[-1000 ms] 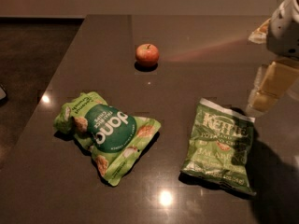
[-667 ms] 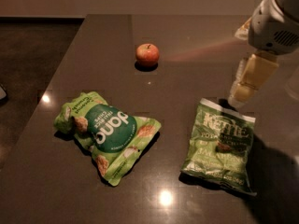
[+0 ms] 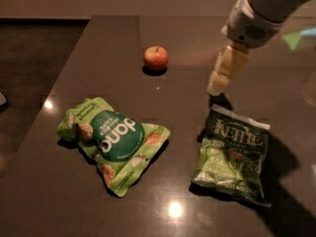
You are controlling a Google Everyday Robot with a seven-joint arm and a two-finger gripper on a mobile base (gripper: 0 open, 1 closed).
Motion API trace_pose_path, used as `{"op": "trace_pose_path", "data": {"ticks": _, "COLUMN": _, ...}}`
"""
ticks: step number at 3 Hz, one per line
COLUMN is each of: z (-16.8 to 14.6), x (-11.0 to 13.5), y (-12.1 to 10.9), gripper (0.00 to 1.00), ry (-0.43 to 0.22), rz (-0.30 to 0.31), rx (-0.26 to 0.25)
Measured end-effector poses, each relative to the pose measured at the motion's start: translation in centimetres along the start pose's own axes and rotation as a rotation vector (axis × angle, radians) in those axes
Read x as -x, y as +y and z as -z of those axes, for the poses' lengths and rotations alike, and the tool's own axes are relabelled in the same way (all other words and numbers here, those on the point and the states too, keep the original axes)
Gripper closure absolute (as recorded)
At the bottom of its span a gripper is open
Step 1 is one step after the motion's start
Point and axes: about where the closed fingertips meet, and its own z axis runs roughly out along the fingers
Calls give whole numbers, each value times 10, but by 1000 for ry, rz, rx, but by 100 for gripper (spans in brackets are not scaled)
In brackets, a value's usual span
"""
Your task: Move apple near green jalapeno chip bag
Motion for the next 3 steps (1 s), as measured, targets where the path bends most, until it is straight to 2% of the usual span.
{"op": "trace_pose_path", "data": {"ticks": 3, "z": -68, "x": 56, "y": -45, "gripper": 0, "ry": -55, "rz": -107, "rx": 31}}
